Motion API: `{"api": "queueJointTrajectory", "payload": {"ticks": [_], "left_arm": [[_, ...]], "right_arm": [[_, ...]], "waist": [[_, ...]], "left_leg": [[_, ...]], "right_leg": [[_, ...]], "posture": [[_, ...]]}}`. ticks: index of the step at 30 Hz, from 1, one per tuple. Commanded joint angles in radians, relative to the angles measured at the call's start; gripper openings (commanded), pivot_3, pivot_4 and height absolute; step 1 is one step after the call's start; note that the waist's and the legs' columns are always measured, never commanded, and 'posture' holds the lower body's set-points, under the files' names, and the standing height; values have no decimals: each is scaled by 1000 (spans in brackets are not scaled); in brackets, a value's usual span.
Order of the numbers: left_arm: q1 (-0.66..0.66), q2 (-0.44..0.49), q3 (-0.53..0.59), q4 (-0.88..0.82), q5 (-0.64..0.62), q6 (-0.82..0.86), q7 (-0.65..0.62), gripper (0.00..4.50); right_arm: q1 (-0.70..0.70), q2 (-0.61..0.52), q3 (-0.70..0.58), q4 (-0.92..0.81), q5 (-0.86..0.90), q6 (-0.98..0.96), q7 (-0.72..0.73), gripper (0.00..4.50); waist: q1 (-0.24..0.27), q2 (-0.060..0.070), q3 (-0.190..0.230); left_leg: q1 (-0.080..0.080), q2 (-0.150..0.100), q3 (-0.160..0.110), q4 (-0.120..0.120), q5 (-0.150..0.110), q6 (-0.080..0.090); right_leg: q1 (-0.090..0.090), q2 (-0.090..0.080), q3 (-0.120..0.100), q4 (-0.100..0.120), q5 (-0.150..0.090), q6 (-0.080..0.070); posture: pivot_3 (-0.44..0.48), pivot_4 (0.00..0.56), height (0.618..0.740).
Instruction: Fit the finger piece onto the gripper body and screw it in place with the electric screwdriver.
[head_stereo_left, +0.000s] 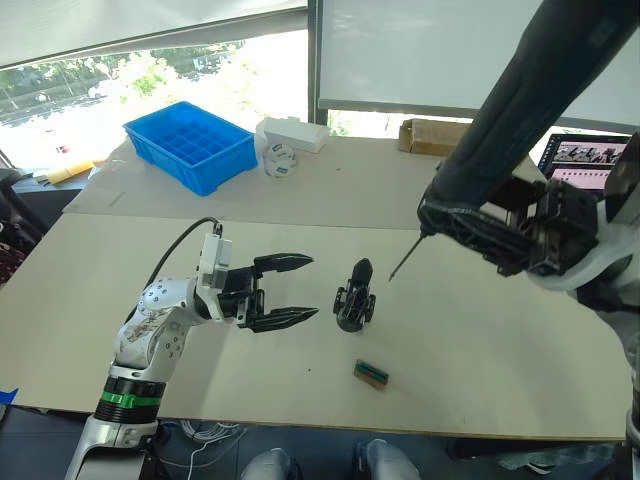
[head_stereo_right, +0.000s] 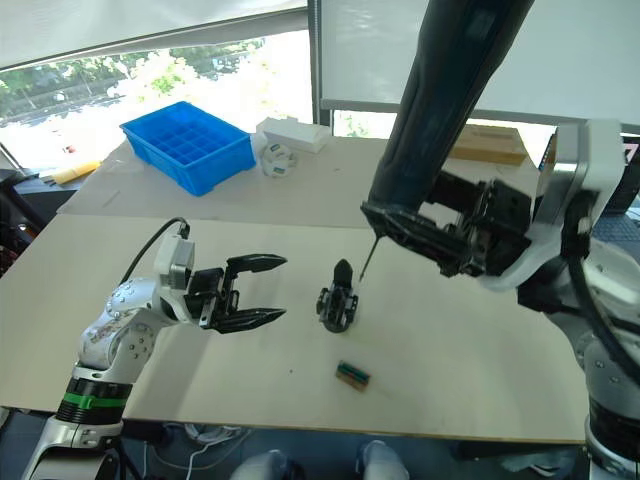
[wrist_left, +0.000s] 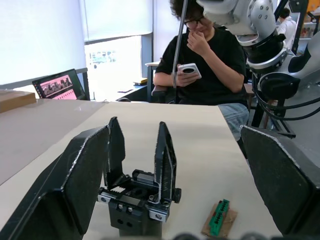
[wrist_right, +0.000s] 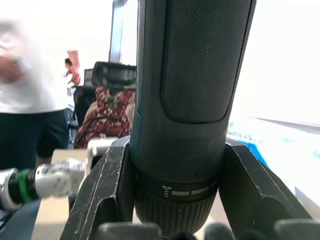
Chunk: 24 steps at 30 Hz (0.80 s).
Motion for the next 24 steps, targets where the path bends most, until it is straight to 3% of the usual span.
{"api": "queueJointTrajectory", "payload": {"ticks": [1,12,24], "left_arm": [[0,1,10,19,39,-53,-4,4407],[117,-20,3,115,162,-232,10,4407],[145,-114,-112,166,358,-323,155,4407]], "right_arm": [[-64,9,15,7,27,13,-5,1943],[-163,137,167,57,-83,13,24,1943],[-127,237,237,58,-222,-11,106,1943]], "waist": [[0,0,0],[-1,0,0],[-1,0,0]], "left_leg": [[0,0,0,0,0,0],[0,0,3,0,0,0],[0,0,4,0,0,0]], "right_leg": [[0,1,0,0,0,0],[-2,0,-1,1,0,0],[-2,0,0,2,0,0]], "posture": [[0,150,740],[0,150,740],[0,150,740]]}}
